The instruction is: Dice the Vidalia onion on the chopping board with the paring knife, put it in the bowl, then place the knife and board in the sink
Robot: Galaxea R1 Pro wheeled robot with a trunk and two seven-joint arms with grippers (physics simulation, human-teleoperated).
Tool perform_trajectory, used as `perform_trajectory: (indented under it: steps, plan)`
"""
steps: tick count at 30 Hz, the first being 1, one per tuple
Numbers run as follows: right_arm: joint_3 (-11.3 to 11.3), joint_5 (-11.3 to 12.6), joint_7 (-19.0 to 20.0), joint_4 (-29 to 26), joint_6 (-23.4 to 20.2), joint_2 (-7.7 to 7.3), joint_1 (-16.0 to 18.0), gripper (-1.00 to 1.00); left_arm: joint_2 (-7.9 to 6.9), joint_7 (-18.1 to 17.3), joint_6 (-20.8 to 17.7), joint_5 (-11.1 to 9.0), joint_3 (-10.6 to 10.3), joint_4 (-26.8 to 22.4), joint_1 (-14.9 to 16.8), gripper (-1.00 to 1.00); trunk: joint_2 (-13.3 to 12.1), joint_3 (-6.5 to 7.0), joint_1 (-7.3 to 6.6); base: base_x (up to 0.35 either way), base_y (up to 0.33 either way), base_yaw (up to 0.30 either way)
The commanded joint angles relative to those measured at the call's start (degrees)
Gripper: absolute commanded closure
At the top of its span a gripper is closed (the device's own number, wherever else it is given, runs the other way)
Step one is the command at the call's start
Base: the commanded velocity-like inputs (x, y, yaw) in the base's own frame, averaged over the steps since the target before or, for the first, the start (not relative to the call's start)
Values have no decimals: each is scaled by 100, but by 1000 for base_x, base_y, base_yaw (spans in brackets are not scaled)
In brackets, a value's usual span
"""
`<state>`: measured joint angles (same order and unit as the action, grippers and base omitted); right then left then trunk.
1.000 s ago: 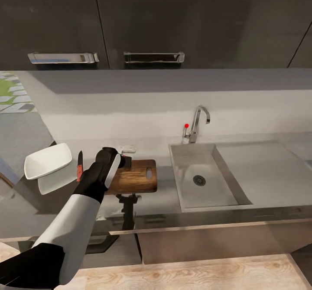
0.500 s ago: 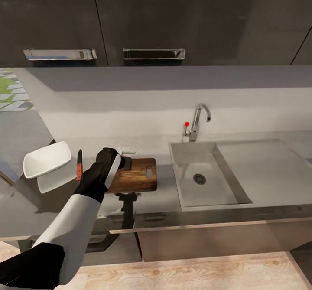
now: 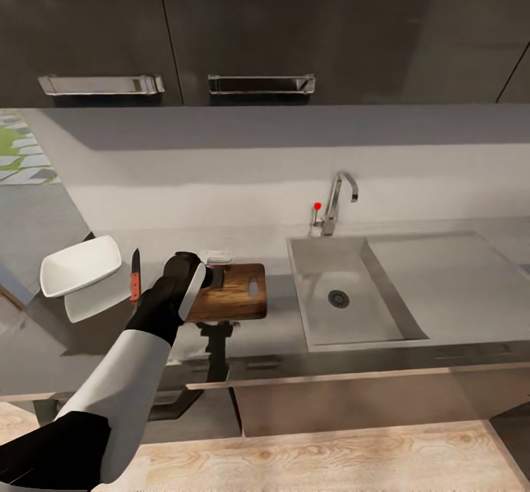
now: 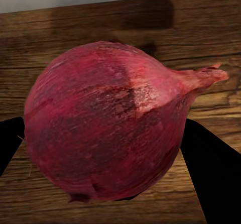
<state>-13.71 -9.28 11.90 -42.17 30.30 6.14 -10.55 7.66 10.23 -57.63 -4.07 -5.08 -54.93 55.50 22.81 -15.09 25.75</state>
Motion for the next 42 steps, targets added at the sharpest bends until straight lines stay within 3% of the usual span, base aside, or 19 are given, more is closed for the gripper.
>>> perform_trajectory:
  steps: [1,42]
  plan:
    - [-44,-56,38,-11,11,10,0,-100,-1,50,-20,-41,-10,-2,5,100,11,-15,3,-2,0,0]
    - [-44,-56,40,-13,11,10,0,-100,-1,50,-20,-41,-10,109,5,100,11,-98,3,0,0,0]
